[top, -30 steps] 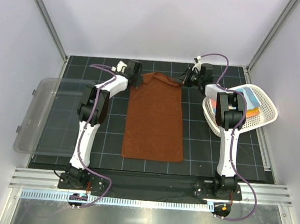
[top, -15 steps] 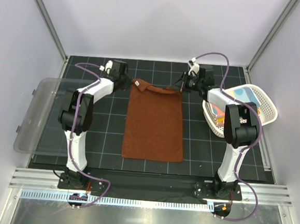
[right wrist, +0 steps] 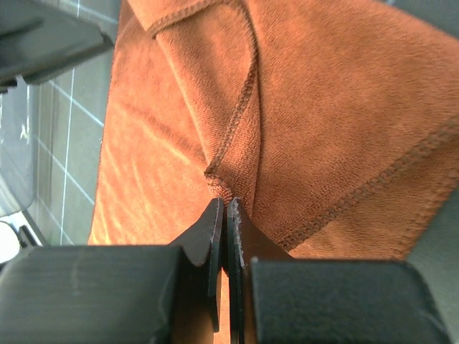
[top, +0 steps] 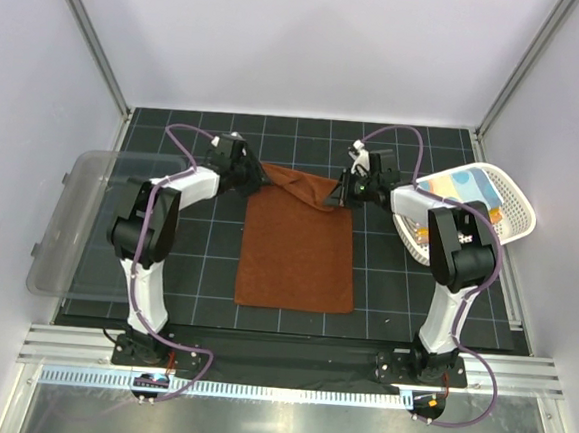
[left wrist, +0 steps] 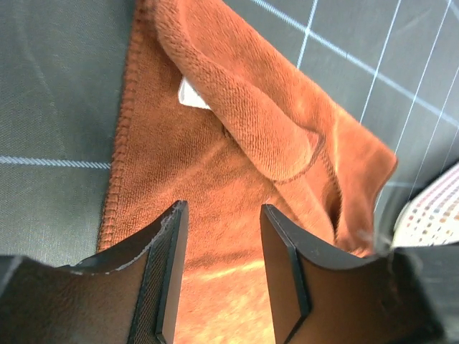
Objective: Fold and stack the towels
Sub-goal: Fold the towel
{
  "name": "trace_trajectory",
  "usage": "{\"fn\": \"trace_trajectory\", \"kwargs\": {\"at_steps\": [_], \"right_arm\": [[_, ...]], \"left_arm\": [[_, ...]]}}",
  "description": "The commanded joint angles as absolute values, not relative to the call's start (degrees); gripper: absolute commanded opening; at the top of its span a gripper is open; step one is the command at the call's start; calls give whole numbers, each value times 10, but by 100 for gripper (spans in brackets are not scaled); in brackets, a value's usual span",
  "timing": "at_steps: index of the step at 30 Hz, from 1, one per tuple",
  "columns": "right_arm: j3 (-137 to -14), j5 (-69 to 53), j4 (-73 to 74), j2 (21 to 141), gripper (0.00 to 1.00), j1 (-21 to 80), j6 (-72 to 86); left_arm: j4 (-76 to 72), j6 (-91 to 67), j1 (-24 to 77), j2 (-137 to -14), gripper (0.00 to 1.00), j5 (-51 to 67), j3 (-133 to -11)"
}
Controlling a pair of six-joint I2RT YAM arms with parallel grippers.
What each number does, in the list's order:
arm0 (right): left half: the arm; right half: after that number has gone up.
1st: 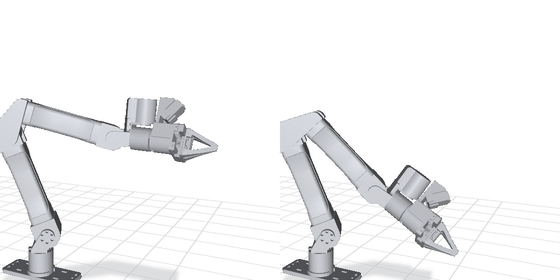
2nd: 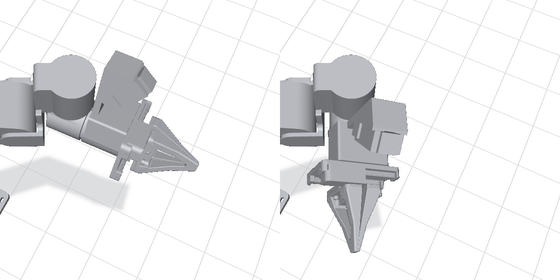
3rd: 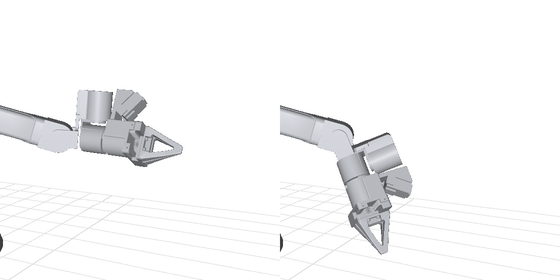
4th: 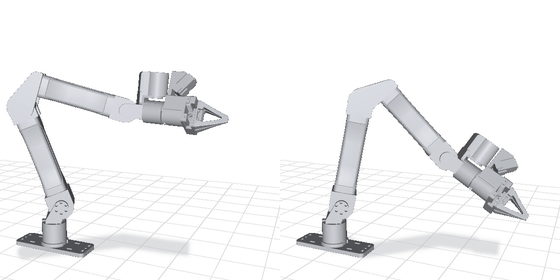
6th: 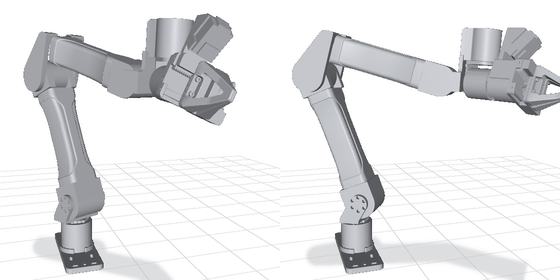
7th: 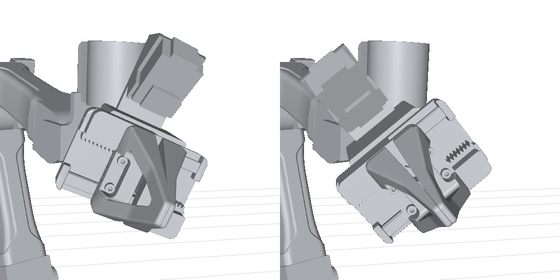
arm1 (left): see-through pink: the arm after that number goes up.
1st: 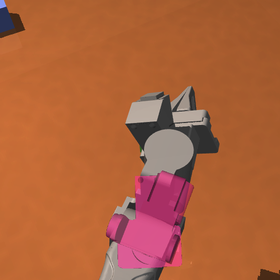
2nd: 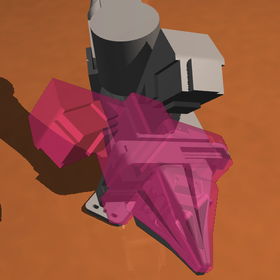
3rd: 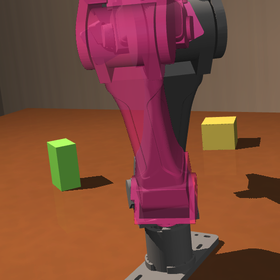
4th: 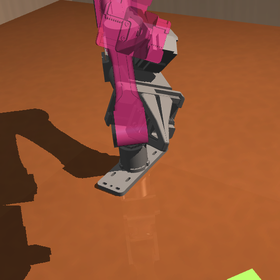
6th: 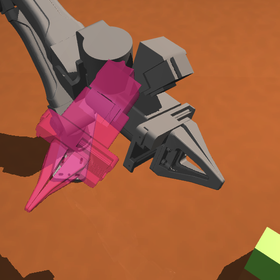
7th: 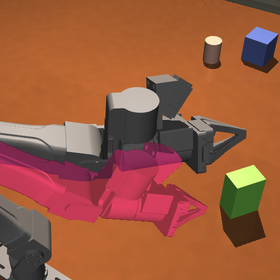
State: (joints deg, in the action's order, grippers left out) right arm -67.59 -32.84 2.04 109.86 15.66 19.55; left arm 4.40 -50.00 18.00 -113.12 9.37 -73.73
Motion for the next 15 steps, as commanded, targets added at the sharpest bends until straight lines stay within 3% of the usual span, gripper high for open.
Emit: {"fn": "trace_trajectory", "kwargs": {"at_steps": [1,7,15], "right_arm": [[-691,-296,3,1062,1,155,188],[-745,-262,-13,1091,1,143,225],[-806,-248,-25,1139,1,134,257]], "left_arm": [[3,-455,178,-1117,49,141,-745],[-41,-464,184,-1141,56,146,-757],[-44,-459,194,-1191,54,155,-800]]}}
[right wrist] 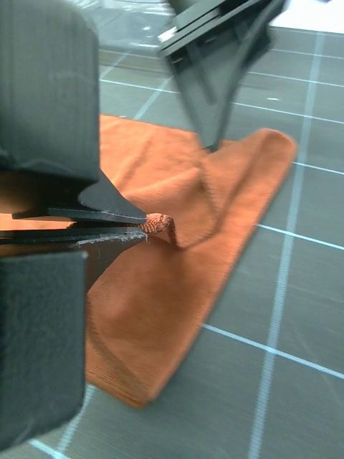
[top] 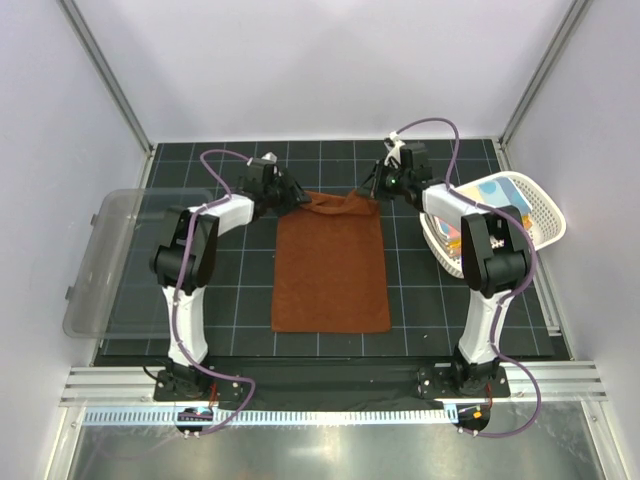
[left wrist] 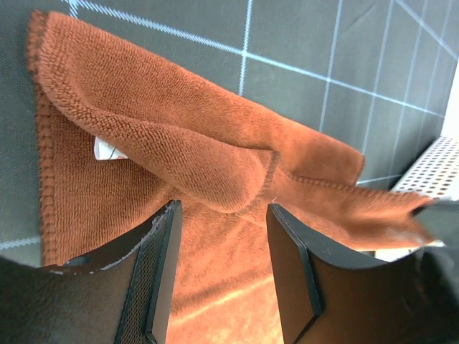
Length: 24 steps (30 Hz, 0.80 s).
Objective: Fold and stack the towels
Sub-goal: Fold the towel
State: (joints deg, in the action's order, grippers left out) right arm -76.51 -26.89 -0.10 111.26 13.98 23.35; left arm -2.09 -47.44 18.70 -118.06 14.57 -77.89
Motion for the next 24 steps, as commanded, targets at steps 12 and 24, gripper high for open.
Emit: {"fn": "trace_trajectory", "kwargs": {"at_steps": [12,24], "right_arm": [[-858,-209,-31,1203,1,112,296],[-878,-185,-16,1235,1,102,300]], "left_arm": [[-2,-439,217,-1165,55,69,-785],[-2,-443,222,-1170,55,48,-802]]}}
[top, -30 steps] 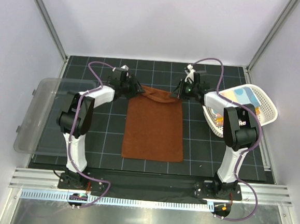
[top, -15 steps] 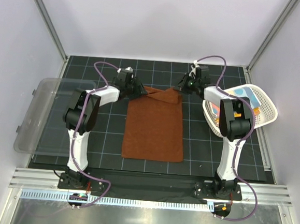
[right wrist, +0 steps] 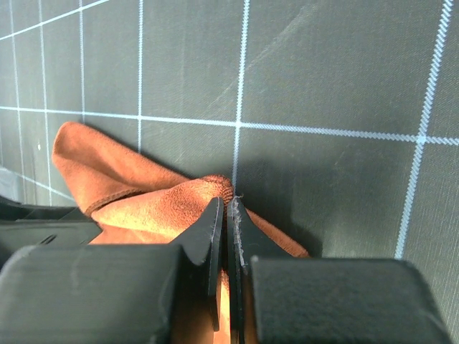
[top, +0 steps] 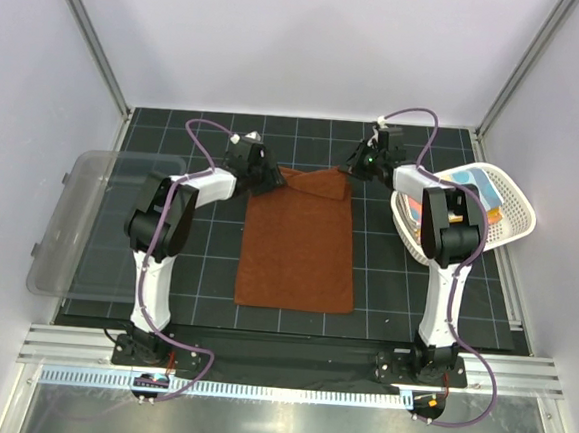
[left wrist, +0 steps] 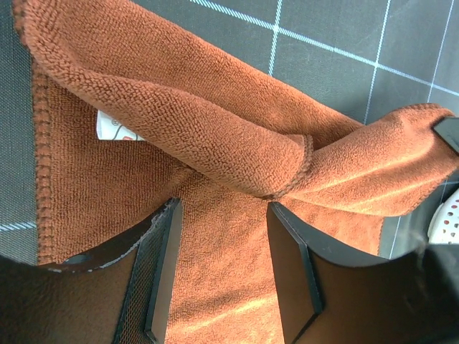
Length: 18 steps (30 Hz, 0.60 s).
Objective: Fold and stack the towels
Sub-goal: Fold the towel
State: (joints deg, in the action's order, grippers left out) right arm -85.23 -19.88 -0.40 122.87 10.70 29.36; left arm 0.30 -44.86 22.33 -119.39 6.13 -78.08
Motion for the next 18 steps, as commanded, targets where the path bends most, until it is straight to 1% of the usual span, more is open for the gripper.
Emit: {"fn": "trace_trajectory", "kwargs": {"at_steps": [1,8,15,18], "right_arm": [[-879,-185,-16,1238,1,101,302],[-882,-185,-23,1255,1,90,318],[-888,-190,-25,1269,1,87,323],[-885,-194,-31,1270,1,86,323]], "left_arm": [[-2,-442,223,-1169,55,47,-804],[-2,-427,223,-1172,59,49,-819],[-2,-426,223,-1192,58,48,-838],[20,-434,223,-1210,58,40,-854]]}}
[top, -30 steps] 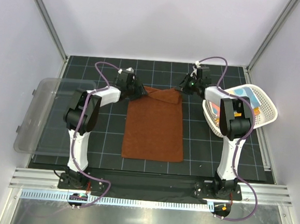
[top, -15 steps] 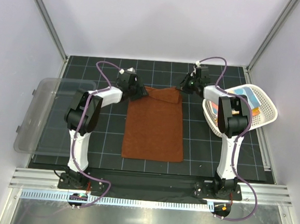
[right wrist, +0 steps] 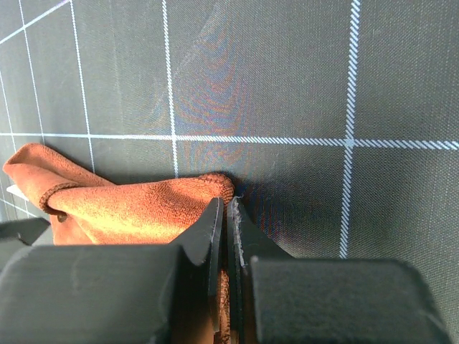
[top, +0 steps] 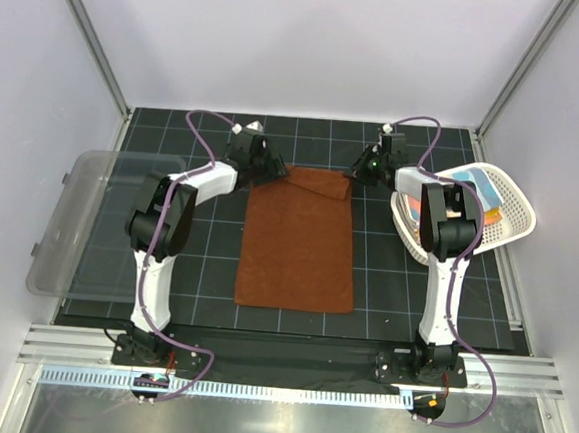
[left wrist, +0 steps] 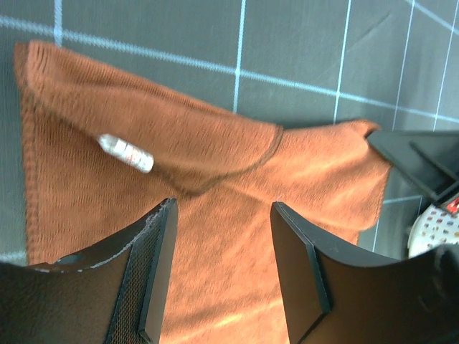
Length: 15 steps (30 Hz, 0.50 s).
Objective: Fold and stack the towels
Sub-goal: Fold the towel
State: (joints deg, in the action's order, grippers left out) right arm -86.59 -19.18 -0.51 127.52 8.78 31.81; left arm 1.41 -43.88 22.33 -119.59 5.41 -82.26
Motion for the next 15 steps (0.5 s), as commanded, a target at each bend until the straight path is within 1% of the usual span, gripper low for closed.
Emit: {"fn": "trace_trajectory", "kwargs": {"at_steps": [1,5,7,12,15], "right_arm": [[-884,-195,-32,1270,1,87,323],[-882,-197,-34,1268,1,88,323],[-881,-199,-36,1267,1,87,323],[-882,-199,-36,1267,1,87,319],[-885,-198,-34,1272,1,87,322]], "left_arm": [[21,-439,222,-1213,58,37,-857],[12,-486,221,-1223,58,29,-858],[3,-530,221,-1216,58,29,-839],[-106,-665,221,-1162,59,-34,-739],[-144,-693,223,-1148,60,-49,-713]]}}
